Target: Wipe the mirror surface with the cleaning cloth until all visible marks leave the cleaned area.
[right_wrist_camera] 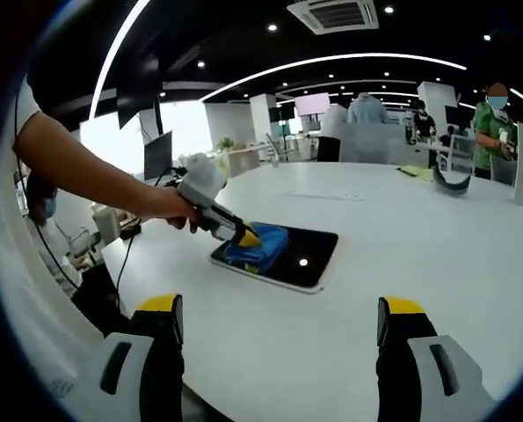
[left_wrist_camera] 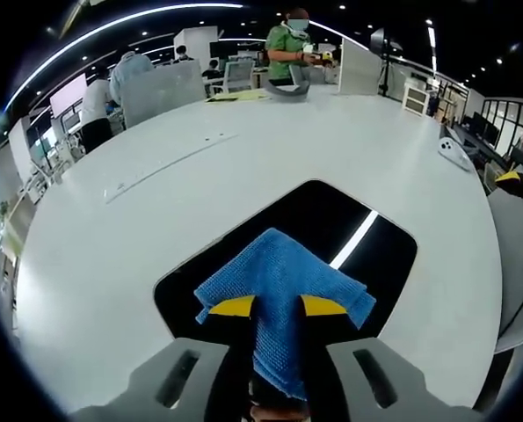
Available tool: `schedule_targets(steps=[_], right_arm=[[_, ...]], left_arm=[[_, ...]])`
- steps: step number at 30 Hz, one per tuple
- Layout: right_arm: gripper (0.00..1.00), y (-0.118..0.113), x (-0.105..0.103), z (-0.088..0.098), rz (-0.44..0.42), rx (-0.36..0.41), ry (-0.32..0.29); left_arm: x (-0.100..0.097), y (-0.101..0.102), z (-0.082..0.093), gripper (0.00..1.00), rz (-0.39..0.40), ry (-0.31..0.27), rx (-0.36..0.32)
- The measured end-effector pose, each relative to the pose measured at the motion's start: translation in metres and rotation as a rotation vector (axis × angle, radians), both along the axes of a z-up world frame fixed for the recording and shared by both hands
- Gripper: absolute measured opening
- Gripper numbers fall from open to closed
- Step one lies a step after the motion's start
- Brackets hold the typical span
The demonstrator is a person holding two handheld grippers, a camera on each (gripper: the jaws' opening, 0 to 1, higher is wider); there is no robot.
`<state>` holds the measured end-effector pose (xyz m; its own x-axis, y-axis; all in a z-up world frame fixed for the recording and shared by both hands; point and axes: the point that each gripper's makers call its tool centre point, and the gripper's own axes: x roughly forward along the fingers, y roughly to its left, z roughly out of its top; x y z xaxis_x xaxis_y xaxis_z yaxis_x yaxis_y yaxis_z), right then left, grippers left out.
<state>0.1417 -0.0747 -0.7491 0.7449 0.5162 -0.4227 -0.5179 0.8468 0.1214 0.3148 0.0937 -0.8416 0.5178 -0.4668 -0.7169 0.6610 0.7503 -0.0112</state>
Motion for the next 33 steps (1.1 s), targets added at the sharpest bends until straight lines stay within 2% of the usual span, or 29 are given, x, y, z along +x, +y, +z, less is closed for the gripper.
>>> schedule_targets(steps=[33], right_arm=[[0.91,-0.003,0.005,-0.004,-0.009,-0.011,0.012]], left_arm=[[0.020,0.003,0.000,0.17,-0.020,0.016,0.017]])
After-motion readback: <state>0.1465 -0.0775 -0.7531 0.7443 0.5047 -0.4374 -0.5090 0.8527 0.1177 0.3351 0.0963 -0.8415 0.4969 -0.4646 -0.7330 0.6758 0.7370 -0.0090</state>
